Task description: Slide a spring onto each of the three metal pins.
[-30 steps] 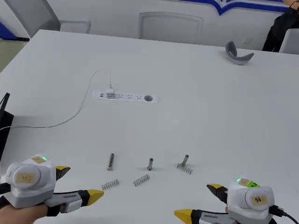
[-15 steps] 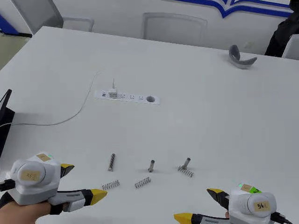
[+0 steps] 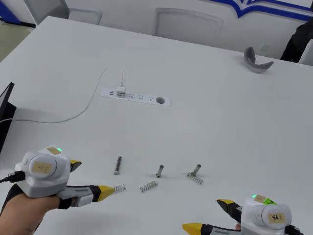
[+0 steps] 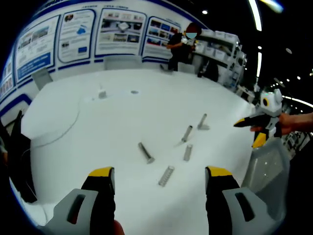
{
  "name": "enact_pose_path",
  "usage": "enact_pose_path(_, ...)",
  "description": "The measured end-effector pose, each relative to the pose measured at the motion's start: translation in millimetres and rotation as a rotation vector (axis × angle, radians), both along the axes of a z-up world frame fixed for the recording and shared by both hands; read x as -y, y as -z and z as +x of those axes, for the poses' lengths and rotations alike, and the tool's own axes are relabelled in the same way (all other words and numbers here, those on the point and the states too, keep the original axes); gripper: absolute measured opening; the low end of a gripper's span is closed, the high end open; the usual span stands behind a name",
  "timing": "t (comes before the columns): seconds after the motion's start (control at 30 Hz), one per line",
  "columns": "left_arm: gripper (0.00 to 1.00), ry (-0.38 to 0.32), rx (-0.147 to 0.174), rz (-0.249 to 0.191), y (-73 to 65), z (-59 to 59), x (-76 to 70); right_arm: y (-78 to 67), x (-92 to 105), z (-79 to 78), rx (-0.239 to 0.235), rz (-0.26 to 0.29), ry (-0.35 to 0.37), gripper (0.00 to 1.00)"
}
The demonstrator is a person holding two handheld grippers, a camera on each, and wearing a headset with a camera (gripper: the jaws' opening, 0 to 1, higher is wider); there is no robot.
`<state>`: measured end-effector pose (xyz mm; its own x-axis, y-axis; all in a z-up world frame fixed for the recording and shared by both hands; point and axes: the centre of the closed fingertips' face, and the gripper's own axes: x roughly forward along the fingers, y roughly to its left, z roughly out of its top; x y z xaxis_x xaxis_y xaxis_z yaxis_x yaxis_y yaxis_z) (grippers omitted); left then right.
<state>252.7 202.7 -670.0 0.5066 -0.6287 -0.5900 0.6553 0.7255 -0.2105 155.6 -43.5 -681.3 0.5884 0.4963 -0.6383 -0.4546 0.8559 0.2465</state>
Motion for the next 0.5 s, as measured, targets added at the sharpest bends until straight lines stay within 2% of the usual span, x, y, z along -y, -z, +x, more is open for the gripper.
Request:
enact_pose_path(0.13, 0.76, -0.007, -0.001, -0.004, 1.9, 10.0, 0.3, 1.5, -2.6, 0.2, -0.010, -0.004, -0.001, 0.86)
enact_pose_path(0.5, 0.73, -0.030, -0.014, -0.003, 10.2, 27.2, -0.4, 3.0, -0.4, 0.4, -0.023, -0.011, 0.003, 0.85)
